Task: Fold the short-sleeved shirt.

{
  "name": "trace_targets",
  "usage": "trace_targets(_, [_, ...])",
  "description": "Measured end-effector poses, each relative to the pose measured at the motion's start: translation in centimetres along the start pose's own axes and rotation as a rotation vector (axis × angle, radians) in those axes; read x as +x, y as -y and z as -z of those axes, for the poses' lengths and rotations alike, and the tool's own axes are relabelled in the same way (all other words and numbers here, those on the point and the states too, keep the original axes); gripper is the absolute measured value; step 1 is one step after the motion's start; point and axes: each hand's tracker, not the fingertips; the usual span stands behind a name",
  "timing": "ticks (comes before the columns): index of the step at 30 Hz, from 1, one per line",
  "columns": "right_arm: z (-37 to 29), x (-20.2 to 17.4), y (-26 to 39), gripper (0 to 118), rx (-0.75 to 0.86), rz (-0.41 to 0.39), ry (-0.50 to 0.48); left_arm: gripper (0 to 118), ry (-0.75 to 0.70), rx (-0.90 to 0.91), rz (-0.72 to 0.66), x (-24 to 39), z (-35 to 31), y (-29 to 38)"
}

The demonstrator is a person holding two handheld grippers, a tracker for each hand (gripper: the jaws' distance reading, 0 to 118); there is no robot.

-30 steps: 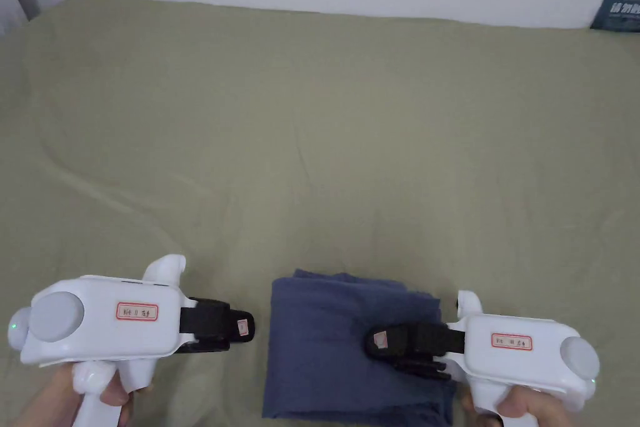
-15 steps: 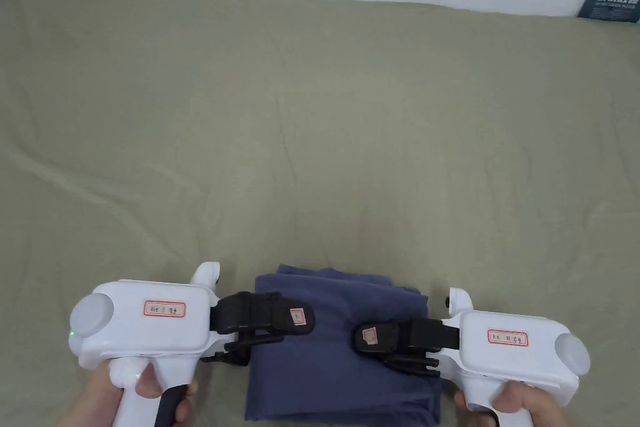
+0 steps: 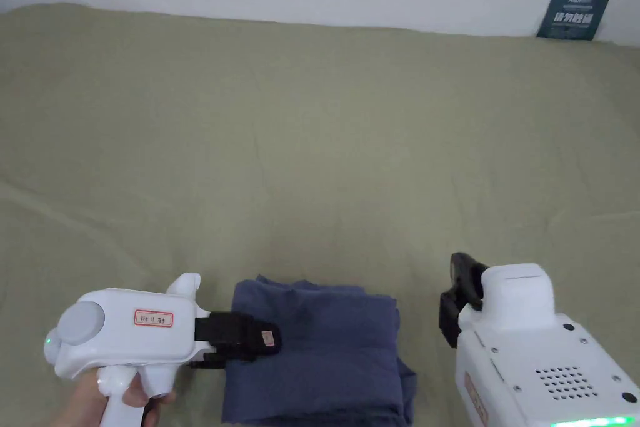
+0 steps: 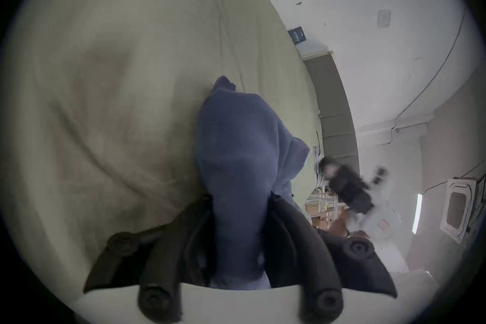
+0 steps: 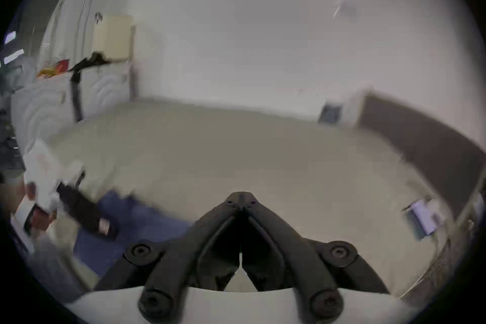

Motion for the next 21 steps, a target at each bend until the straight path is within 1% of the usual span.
trace_targets(1, [-0.8,0.3,-0.7,0,0.052,0.012,0.027,27,-0.006,-0.003,0.006,0.1,-0.2,-0.1])
trace_targets(3, [-2.0,0.5,-1.6,0,0.120,0.031,0.118,27,-0.007,-0.008,0.015,0.5,-0.5,-0.2])
trace_targets(4, [-2.1,0.8,-2.1,0,0.153,0.056,0.136,27,-0.012,-0.011,0.018,0.8,-0.6,-0.3])
trace_targets(8, [-1.7,1.1,-2.9,0,0.130,0.053,0.104,27,-0.029,-0.015,0.051,1.7,-1.6,-1.0])
trace_targets(12, [-1.2,0.4,-3.2,0,0.114,0.059,0.084,27,-0.041,-0.009,0.093,1.9,-3.7,-2.4])
trace_targets(16, [-0.4,-1.6,-3.6,0,0.112,0.049,0.052,27,-0.069,0.022,0.080,0.7,-7.4,-4.1])
trace_targets(19, [0.8,-3.6,-4.1,0,0.098,0.074,0.012,27,-0.079,0.037,0.079,-1.5,-11.2,-5.8])
trace_targets(21, [1.6,-5.4,-4.2,0,0.094,0.071,-0.004,27,-0.094,0.050,0.054,-2.5,-13.8,-6.4])
